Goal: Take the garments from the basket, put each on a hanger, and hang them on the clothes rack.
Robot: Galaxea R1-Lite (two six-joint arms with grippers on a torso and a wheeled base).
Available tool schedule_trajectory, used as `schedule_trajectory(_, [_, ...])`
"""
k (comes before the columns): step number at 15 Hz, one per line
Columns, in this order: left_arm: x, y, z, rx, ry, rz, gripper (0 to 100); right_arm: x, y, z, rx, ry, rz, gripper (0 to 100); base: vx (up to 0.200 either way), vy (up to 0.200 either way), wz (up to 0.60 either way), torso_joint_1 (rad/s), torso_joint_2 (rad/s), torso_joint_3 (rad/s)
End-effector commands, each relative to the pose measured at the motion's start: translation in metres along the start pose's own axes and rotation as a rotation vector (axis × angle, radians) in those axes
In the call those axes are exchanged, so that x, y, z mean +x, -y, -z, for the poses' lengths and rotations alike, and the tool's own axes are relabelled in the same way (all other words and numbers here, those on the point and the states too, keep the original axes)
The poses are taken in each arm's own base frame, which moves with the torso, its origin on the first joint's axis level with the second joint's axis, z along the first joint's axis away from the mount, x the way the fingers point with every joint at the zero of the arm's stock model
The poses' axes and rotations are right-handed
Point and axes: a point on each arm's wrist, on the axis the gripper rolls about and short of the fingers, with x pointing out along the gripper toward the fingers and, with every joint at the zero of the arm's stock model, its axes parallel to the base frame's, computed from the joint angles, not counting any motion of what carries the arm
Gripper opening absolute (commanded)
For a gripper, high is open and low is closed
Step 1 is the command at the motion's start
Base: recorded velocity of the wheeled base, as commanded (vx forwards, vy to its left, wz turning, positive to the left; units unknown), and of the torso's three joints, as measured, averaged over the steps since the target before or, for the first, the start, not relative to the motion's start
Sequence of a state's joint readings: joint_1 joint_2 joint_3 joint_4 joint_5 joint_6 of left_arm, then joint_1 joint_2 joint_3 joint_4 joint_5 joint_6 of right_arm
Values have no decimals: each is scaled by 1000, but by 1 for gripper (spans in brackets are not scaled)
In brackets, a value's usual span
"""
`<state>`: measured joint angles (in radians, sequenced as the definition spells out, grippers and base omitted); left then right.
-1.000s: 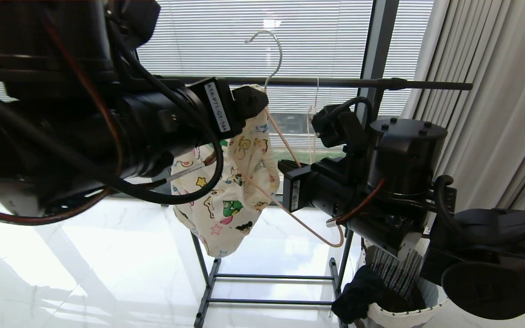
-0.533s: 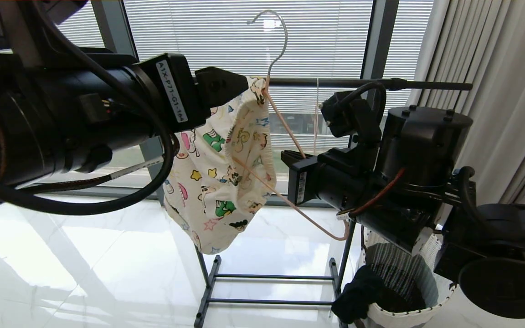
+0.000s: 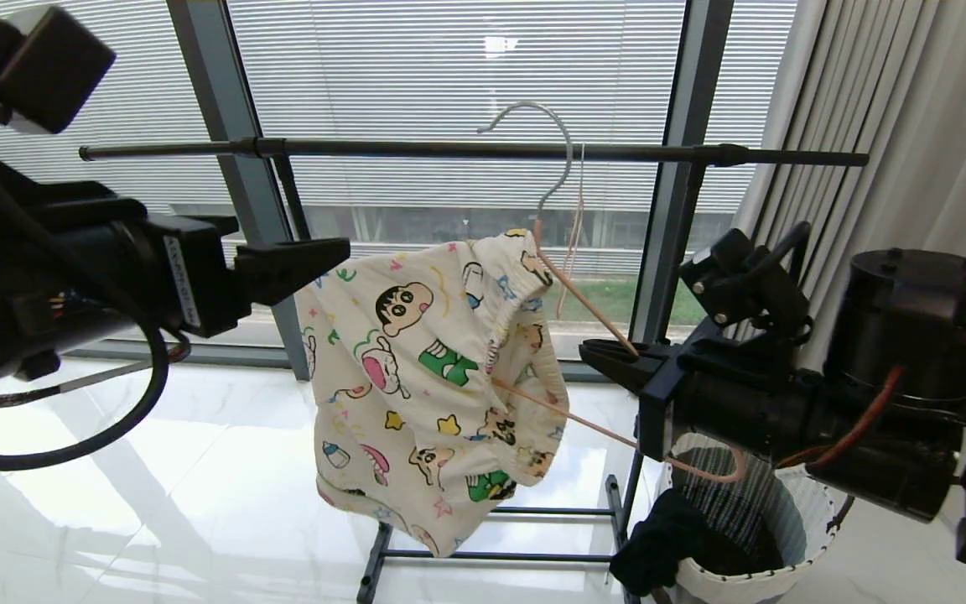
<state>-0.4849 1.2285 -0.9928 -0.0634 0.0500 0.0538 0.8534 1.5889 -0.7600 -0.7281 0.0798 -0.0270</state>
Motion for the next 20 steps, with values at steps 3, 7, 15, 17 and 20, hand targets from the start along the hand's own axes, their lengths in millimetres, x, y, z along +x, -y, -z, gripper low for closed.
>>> schedule_trajectory(3, [-21, -15, 23, 3, -26, -3, 100, -30, -1, 5, -17, -1, -63, 0, 0, 0, 0, 0, 0, 0])
schedule_trajectory(7, [-22, -21, 44, 169, -60, 161, 100, -41, -3, 16, -65, -31, -120, 0, 0, 0, 0, 0, 0, 0])
schedule_trajectory(15, [-1, 11, 57, 291, -68, 537, 100, -29, -15, 30, -159, -74, -253, 0, 0, 0, 0, 0, 0, 0])
schedule_trajectory(17, [4, 15, 67, 287, -110, 564, 100, -28, -22, 30, -165, -73, -281, 0, 0, 0, 0, 0, 0, 0])
schedule_trajectory(20, [7, 17, 76, 279, -150, 575, 100, -28, -29, 30, -188, -69, -307, 0, 0, 0, 0, 0, 0, 0])
